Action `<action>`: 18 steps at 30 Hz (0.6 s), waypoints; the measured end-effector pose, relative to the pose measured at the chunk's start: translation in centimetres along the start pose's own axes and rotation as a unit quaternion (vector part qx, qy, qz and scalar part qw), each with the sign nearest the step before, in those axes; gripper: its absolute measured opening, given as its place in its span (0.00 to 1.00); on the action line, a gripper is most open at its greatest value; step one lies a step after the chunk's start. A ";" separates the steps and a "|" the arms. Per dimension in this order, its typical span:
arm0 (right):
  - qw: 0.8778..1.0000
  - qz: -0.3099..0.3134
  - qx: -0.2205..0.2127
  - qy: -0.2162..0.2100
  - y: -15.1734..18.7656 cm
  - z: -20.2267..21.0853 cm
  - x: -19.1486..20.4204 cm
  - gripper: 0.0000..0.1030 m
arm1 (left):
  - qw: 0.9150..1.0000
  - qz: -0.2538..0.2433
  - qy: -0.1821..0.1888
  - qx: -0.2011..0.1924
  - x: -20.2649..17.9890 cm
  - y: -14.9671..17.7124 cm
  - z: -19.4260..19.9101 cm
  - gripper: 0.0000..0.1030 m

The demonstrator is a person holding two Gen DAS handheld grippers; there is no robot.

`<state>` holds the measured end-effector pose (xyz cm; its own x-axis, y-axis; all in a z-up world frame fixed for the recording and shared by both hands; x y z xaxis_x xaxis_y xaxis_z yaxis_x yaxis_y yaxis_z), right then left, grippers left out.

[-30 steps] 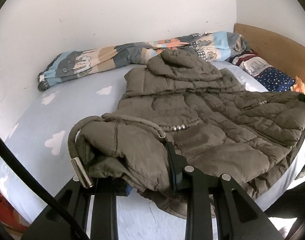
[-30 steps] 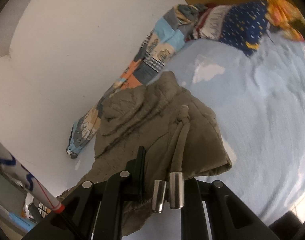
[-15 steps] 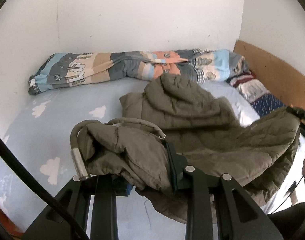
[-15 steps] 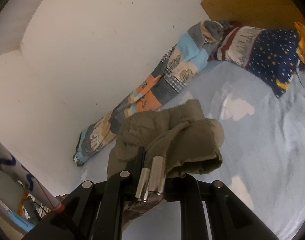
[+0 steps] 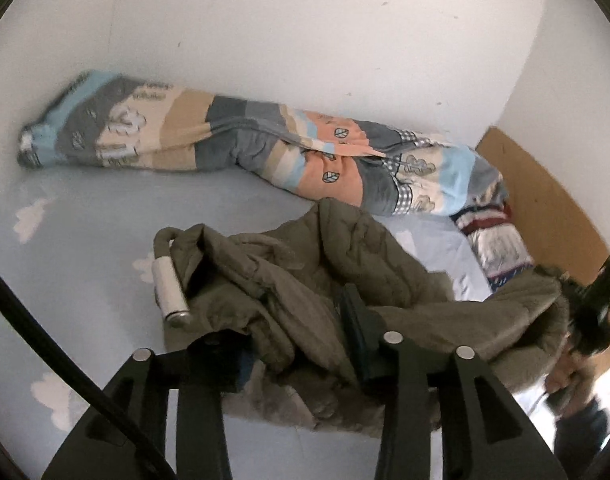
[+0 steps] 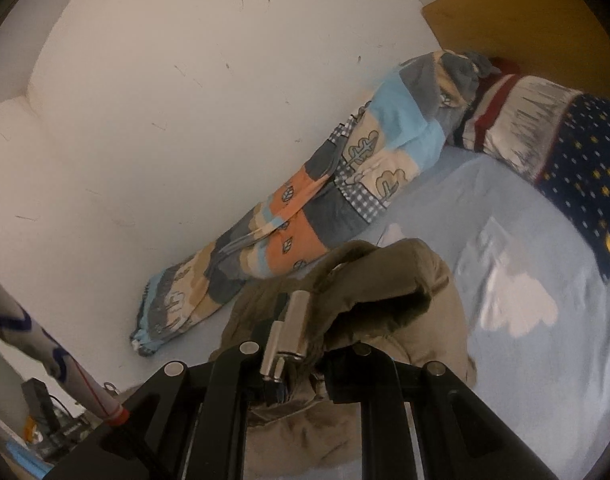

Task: Fold large clothes
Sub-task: 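Lift the hem with both grippers and fold it toward the hood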

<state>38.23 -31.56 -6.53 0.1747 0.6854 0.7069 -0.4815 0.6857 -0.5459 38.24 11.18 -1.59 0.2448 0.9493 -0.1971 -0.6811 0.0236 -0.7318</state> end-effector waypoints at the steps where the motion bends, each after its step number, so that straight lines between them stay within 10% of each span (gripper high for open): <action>1: 1.000 0.001 0.001 0.006 -0.6 -1.3 0.2 0.14 | 1.000 0.011 0.005 0.003 0.5 -0.9 -1.1 0.40; 18: 0.993 0.038 0.032 0.106 -3.2 -19.0 -3.1 0.14 | 0.995 0.081 0.011 0.049 7.6 -4.9 -14.8 0.60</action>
<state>55.54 -31.26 -15.47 0.3092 0.7748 0.5515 -0.5518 0.6184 -0.5595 53.69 13.60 -9.16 0.1407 0.9365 -0.3211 -0.7765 -0.0968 -0.6226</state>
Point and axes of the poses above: each gripper's, at about its wrist camera, not at the fingertips, and z roughly against the way its jaws point, x to its left, y to its underside, the point moved 2 cm from there along -z, roughly the way its jaws point, and after that the axes turned 9 degrees about -z, right-handed, at the moved point
